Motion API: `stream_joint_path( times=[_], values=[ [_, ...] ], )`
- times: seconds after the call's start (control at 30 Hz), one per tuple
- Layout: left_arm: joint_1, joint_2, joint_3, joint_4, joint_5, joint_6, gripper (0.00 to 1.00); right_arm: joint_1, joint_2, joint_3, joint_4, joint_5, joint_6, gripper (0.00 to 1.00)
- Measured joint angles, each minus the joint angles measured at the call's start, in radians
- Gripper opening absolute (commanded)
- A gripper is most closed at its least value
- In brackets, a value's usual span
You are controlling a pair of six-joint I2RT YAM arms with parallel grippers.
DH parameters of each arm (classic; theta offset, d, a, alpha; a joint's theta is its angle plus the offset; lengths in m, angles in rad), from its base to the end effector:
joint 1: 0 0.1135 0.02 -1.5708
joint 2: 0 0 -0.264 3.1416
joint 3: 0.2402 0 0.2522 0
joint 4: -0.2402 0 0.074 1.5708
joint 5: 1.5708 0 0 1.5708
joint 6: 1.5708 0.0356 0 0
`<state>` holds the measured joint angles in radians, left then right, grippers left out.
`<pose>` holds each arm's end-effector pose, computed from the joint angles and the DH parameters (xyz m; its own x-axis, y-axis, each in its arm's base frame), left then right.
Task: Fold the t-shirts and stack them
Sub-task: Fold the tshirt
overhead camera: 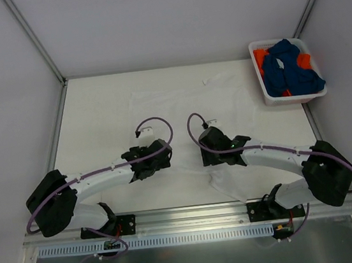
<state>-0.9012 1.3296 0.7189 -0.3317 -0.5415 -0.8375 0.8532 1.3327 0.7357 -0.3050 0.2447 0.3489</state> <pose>0.1717 -0.1873 0.1940 -0.6956 -0.1471 -0.7033 -0.0492 0.9863 -0.1577 0.1784 0.1912 0.1968 -0.7009 -0.2987 -0.6477 -0.4177 0.9080 0.0333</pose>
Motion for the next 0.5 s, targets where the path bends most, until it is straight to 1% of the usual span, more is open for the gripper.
stream_joint_path(
  times=[0.03,0.1,0.13,0.17,0.2,0.23,0.27,0.5],
  values=[
    [-0.019,0.006,-0.019,0.015,-0.011,-0.025,0.71,0.024,0.028,0.0,0.008,0.023,0.006,0.41],
    [-0.047,0.007,-0.061,0.05,-0.036,-0.073,0.53,0.06,0.072,0.0,0.012,0.073,0.02,0.19],
    [-0.056,0.006,-0.079,0.069,-0.049,-0.087,0.33,0.075,0.087,0.0,0.013,0.097,0.027,0.14],
    [-0.064,0.006,-0.101,0.088,-0.064,-0.107,0.24,0.091,0.1,0.0,0.017,0.122,0.039,0.1],
    [-0.069,0.006,-0.122,0.101,-0.079,-0.121,0.16,0.106,0.108,0.0,0.019,0.143,0.045,0.03],
    [-0.074,0.004,-0.137,0.114,-0.093,-0.126,0.02,0.122,0.113,0.0,0.02,0.163,0.051,0.01],
    [-0.075,0.002,-0.148,0.122,-0.105,-0.134,0.0,0.137,0.117,0.001,0.02,0.183,0.06,0.01],
    [-0.075,-0.06,-0.198,0.164,-0.169,-0.142,0.0,0.217,0.163,0.012,0.014,0.273,0.104,0.01]
  ],
)
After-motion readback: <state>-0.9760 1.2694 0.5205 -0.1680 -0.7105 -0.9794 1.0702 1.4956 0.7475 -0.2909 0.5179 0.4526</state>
